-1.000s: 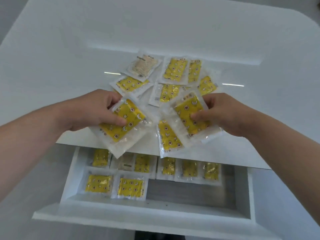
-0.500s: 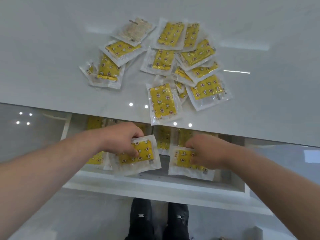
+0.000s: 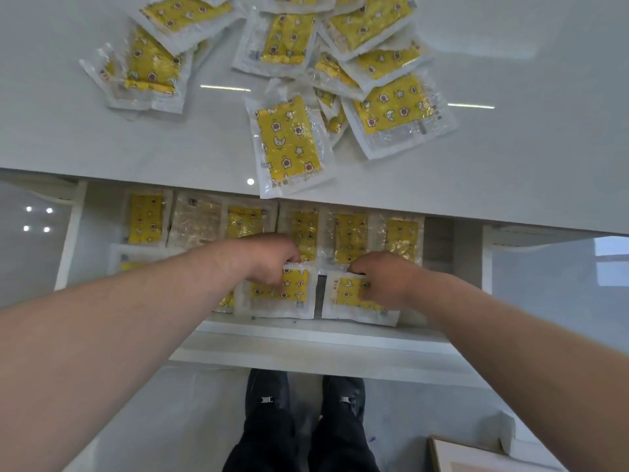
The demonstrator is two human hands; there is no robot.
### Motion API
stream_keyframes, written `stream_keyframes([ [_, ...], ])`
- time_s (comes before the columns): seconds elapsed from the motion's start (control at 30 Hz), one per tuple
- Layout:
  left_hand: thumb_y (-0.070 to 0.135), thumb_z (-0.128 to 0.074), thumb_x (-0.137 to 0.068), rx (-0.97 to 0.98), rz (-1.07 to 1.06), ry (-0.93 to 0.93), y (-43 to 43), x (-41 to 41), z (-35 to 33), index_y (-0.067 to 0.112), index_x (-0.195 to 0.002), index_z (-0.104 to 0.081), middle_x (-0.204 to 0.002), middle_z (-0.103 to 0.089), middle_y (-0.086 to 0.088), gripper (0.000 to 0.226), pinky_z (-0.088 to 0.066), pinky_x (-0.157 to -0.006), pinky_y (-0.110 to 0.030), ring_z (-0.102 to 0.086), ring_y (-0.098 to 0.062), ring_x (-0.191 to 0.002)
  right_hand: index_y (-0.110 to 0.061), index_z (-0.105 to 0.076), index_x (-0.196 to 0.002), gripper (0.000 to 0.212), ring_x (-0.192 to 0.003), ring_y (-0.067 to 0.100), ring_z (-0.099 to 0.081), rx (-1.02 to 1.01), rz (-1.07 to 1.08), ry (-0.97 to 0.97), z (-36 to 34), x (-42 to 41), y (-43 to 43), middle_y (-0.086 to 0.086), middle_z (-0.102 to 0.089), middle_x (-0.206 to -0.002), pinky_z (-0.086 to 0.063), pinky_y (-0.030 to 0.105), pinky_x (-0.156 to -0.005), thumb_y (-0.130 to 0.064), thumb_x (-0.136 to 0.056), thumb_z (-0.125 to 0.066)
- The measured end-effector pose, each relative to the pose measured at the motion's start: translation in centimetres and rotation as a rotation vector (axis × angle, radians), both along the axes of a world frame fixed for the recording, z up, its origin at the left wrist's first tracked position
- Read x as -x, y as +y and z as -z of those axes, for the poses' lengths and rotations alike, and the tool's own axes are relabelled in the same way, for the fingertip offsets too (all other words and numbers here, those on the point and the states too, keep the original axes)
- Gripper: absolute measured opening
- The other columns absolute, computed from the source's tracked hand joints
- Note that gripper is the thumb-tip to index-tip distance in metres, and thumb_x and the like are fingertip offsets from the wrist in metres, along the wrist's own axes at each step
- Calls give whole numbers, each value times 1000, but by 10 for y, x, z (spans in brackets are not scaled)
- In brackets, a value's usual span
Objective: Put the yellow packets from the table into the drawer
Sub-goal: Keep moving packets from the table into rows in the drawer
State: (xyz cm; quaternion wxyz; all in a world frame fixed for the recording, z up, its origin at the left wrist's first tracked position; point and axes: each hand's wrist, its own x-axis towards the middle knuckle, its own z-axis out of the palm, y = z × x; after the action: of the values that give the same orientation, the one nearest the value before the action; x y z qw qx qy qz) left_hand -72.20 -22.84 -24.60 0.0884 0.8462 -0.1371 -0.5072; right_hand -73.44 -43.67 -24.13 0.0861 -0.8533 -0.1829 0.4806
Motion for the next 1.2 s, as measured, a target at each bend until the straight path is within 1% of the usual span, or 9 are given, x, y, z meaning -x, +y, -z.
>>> stream_keyframes([
  [0.07, 23, -73, -82, -22, 19, -24, -2, 4, 4, 14, -124, -57, -93, -54, -2, 47, -38, -69, -24, -51, -21, -87, -19, -61, -112, 24, -96, 22, -55, -23, 1, -5, 3, 2, 3, 2, -60, -110, -47, 30, -76, -16, -88, -61],
  [0.17, 22, -70, -83, -29, 60, -71, -1, 9, 10, 18, -125, -57, -112, -59, -4, 45, -49, -77, -29, -57, -22, -95, -18, -61, -112, 24, -88, 19, -51, -39, 6, -23, 6, 6, 6, 1, -58, -107, -41, 26, -70, -12, -89, -57],
  [0.3, 15, -65, -80, -19, 99, -165, 0, 18, 11, 17, -114, -59, -107, -58, -5, 35, -53, -75, -34, -57, -22, -92, -18, -57, -106, 18, -86, 22, -50, -35, 34, -82, 9, 14, 10, 0, -52, -94, -39, 26, -67, -11, -89, -53],
  [0.43, 16, -58, -79, 59, -55, -237, 6, 21, 6, 20, -118, -57, -113, -60, -1, 39, -52, -78, -32, -57, -22, -98, -20, -61, -99, 17, -98, 25, -54, -82, 133, -134, 9, 17, 9, 6, -52, -107, -47, 30, -81, -12, -88, -50],
  [0.53, 13, -55, -85, 30, -35, -323, 8, 21, 10, 22, -114, -62, -107, -65, -3, 31, -46, -68, -28, -59, -24, -92, -19, -63, -101, 19, -99, 26, -53, -32, 115, -221, 11, 17, 7, 6, -57, -105, -49, 33, -83, -12, -92, -47],
  [0.67, 14, -56, -87, 21, -42, -356, 1, 19, 14, 22, -111, -64, -105, -65, -2, 26, -39, -63, -26, -59, -24, -91, -19, -65, -102, 19, -87, 22, -57, -20, 146, -200, 10, 11, 9, 3, -60, -98, -53, 33, -75, -12, -93, -50],
  [0.87, 16, -59, -87, 67, -136, -302, -5, 19, 18, 20, -109, -65, -105, -65, -3, 23, -53, -76, -34, -60, -24, -92, -22, -64, -100, 17, -83, 19, -57, -19, 176, -171, 17, 8, 2, -1, -60, -94, -50, 29, -68, -11, -92, -53],
  [1.07, 12, -57, -85, 26, 39, -372, -8, 22, 19, 15, -91, -65, -87, -61, -4, 11, -38, -55, -26, -56, -22, -77, -22, -65, -101, 19, -90, 20, -54, -41, 166, -226, 21, 11, 1, 0, -54, -101, -50, 30, -76, -10, -91, -55],
  [1.2, 18, -62, -84, 54, 81, -427, -7, 24, 19, 13, -97, -61, -96, -56, -4, 14, -37, -62, -27, -55, -24, -85, -20, -64, -103, 18, -98, 23, -54, -19, 135, -272, 25, 14, 2, 2, -57, -102, -46, 29, -76, -11, -90, -55],
])
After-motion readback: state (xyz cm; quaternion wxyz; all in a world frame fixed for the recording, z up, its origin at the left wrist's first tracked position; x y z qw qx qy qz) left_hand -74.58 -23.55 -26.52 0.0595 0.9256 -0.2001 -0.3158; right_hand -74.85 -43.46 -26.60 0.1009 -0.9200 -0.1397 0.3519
